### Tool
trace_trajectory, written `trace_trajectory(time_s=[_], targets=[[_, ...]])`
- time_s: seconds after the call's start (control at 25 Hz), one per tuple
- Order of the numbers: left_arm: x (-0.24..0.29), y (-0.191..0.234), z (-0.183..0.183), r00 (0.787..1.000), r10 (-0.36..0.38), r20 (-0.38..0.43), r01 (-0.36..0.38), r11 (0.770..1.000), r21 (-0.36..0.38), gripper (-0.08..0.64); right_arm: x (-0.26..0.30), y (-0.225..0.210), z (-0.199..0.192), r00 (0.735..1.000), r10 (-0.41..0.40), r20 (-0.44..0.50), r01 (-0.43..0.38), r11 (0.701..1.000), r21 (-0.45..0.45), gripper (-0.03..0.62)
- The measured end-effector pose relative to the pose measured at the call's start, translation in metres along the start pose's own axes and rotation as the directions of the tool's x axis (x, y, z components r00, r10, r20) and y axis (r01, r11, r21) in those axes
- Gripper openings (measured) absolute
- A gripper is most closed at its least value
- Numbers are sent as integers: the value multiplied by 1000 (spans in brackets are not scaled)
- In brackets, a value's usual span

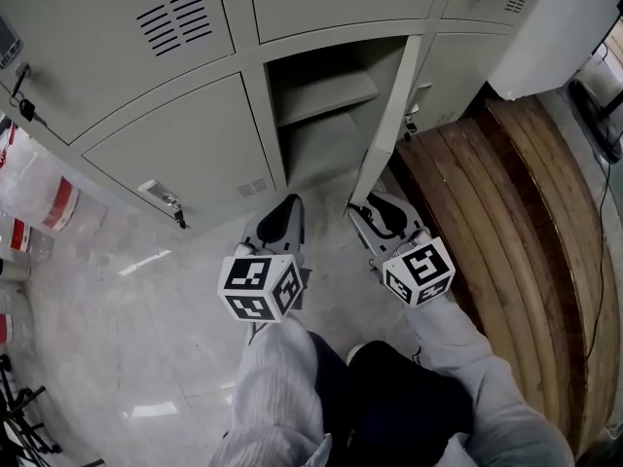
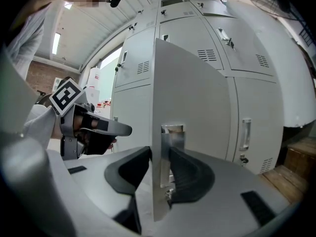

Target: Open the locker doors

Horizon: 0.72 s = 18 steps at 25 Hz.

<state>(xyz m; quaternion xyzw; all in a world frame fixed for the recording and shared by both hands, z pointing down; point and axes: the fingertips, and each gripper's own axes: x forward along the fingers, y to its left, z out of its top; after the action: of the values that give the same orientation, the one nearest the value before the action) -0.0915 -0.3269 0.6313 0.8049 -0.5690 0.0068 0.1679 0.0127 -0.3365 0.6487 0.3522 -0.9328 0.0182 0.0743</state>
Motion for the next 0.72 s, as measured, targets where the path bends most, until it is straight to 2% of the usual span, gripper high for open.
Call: trace_trajectory(time_s=[0.28, 0.72], targets=[[7, -8, -5, 1000, -25, -7, 25, 1000, -12, 12, -13, -5, -3, 1000, 2, -12, -3, 1000, -15, 132], [5, -4, -7, 1000, -16, -16, 16, 1000, -1, 12, -23, -10, -6, 999, 43, -1, -43, 999, -25, 129]])
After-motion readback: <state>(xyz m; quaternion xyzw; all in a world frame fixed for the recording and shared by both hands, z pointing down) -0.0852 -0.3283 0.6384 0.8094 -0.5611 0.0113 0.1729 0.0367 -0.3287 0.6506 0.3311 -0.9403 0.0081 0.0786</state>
